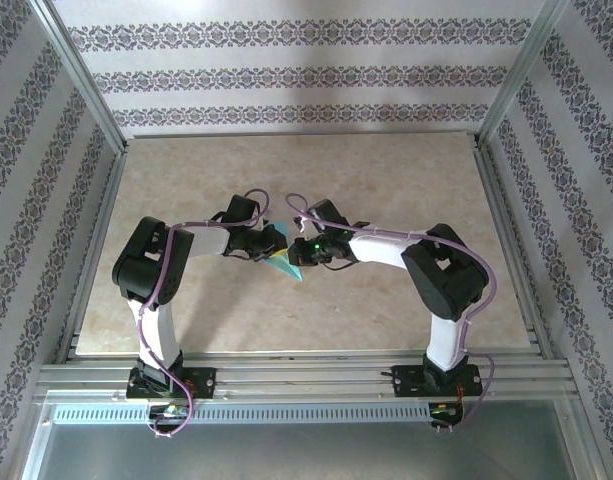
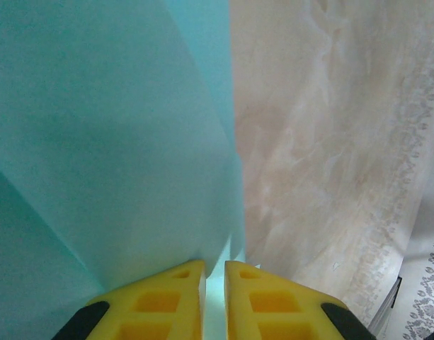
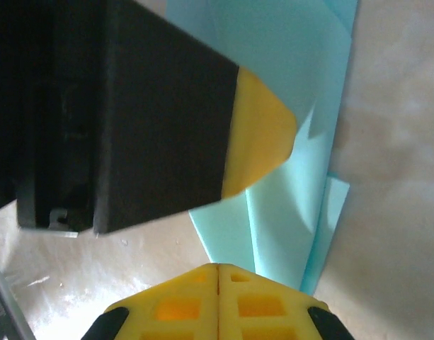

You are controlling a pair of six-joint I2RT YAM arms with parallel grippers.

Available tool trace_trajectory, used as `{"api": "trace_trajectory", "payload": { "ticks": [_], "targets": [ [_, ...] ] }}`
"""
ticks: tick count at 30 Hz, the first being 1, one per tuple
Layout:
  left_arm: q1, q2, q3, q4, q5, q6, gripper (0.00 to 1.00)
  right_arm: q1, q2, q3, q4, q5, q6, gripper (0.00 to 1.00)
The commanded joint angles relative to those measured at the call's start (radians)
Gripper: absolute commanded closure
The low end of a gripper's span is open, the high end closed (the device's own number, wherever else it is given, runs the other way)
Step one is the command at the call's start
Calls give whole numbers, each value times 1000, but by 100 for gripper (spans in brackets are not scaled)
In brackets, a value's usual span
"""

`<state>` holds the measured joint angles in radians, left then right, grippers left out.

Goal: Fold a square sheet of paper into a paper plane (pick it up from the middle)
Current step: Fourth fold the wing at the center of the table.

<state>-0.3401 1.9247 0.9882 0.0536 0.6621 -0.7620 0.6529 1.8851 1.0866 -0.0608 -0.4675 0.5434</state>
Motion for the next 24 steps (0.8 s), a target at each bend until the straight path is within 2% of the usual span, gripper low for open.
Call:
{"api": "trace_trajectory", "payload": {
  "ticks": [1, 14, 24],
  "targets": [
    [0, 63, -19, -96, -82, 23, 83, 14, 43, 42, -42, 17, -22, 92],
    [0, 69, -17, -76, -61, 18, 83, 22, 70, 24, -80, 27, -56, 92],
    [0, -46, 20, 3, 38, 1, 72, -2, 43, -13, -61, 2, -57, 92]
  ]
}}
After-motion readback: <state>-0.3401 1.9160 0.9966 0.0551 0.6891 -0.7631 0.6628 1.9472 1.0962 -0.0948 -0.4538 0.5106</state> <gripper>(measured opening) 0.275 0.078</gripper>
